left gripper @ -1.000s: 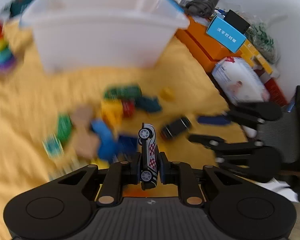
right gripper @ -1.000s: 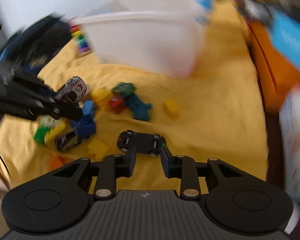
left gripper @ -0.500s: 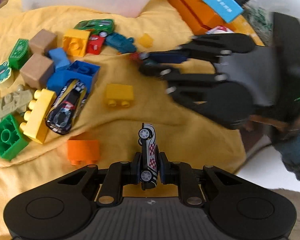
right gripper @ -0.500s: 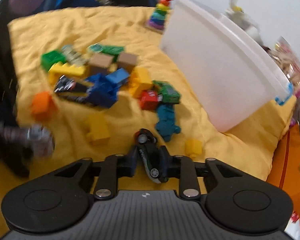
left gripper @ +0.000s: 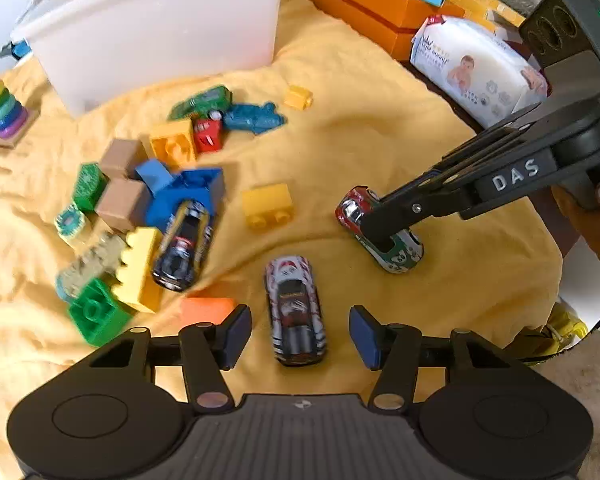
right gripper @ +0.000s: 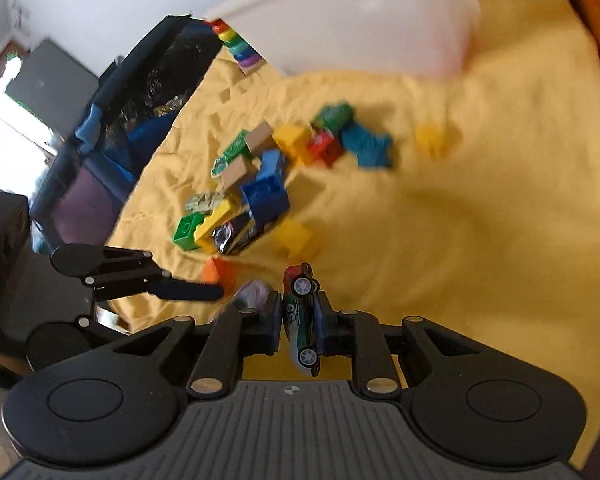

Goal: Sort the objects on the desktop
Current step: 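Lift both held cars and carry them over the white bin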

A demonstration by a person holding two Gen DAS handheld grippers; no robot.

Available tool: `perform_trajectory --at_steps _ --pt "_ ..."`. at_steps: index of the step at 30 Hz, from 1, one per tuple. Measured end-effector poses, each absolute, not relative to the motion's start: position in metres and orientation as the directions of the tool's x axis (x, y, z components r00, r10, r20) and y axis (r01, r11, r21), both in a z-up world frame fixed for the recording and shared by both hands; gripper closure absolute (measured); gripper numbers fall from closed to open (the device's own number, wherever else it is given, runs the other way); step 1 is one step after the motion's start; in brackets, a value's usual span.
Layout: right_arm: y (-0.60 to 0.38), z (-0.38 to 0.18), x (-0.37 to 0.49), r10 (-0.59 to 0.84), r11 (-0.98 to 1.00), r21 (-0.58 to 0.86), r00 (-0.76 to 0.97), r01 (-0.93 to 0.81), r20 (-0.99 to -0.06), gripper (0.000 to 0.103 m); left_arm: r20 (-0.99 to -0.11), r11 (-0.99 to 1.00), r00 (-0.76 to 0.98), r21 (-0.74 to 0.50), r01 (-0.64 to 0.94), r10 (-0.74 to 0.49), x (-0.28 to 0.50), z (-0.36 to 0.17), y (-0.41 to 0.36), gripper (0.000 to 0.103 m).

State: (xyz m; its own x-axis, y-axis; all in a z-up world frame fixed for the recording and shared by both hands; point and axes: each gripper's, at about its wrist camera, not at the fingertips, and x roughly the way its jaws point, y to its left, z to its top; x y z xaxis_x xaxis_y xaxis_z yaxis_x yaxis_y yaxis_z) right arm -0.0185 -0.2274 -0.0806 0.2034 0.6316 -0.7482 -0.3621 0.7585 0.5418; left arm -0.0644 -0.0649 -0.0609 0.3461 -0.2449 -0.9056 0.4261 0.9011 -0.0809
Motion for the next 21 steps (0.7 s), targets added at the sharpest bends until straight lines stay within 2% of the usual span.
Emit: perform_trajectory --at_steps 2,4,6,7,9,12,13,15,16,18,21 --pt "-0.226 -0.083 -0.022 0.598 0.781 0.498 0.220 -0.377 -0.771 0.080 -0.910 0.910 0.343 -0.081 0.407 -0.235 -0.062 -0.066 -0.067 0.045" --pt "-0.223 -0.078 -0.026 0.549 0.808 0.423 0.264 -0.409 -0.793 0.068 -0.908 0.919 0.358 -0.068 0.389 -0.219 -0.062 -0.067 -0.066 0.045" --pt "-0.218 -0.070 -0.032 0.476 0.836 0.312 0.314 -0.451 -0.821 0.064 -0.911 0.926 0.368 -0.039 0.377 -0.188 -0.063 -0.068 -0.068 0.052" --pt "-0.216 -0.068 -0.034 0.458 0.839 0.281 0.327 -0.466 -0.827 0.063 -0.912 0.928 0.374 -0.022 0.372 -0.172 -0.065 -0.069 -0.070 0.052" --pt "-0.216 -0.064 -0.037 0.455 0.836 0.270 0.328 -0.478 -0.828 0.061 -0.916 0.933 0.375 -0.002 0.361 -0.147 -0.065 -0.069 -0.074 0.052" --pt "-0.207 -0.066 -0.046 0.409 0.853 0.210 0.363 -0.478 -0.837 0.051 -0.916 0.941 0.383 0.018 0.338 -0.120 -0.064 -0.073 -0.078 0.051" --pt "-0.202 -0.069 -0.050 0.391 0.855 0.181 0.377 -0.485 -0.840 0.051 -0.915 0.942 0.386 0.017 0.336 -0.121 -0.065 -0.073 -0.078 0.053" --pt "-0.193 -0.076 -0.056 0.365 0.853 0.139 0.383 -0.503 -0.849 0.054 -0.910 0.944 0.386 -0.015 0.331 -0.150 -0.064 -0.072 -0.077 0.070" --pt "-0.187 -0.081 -0.060 0.342 0.845 0.103 0.383 -0.525 -0.858 0.066 -0.908 0.946 0.387 -0.029 0.324 -0.160 -0.063 -0.071 -0.075 0.070" --pt "-0.181 -0.082 -0.067 0.311 0.842 0.047 0.412 -0.537 -0.856 0.067 -0.902 0.951 0.400 -0.039 0.307 -0.166 -0.062 -0.067 -0.073 0.070" --pt "-0.183 -0.075 -0.067 0.315 0.842 0.049 0.416 -0.537 -0.853 0.070 -0.875 0.956 0.462 -0.002 0.293 -0.143 -0.057 -0.046 -0.072 0.070"
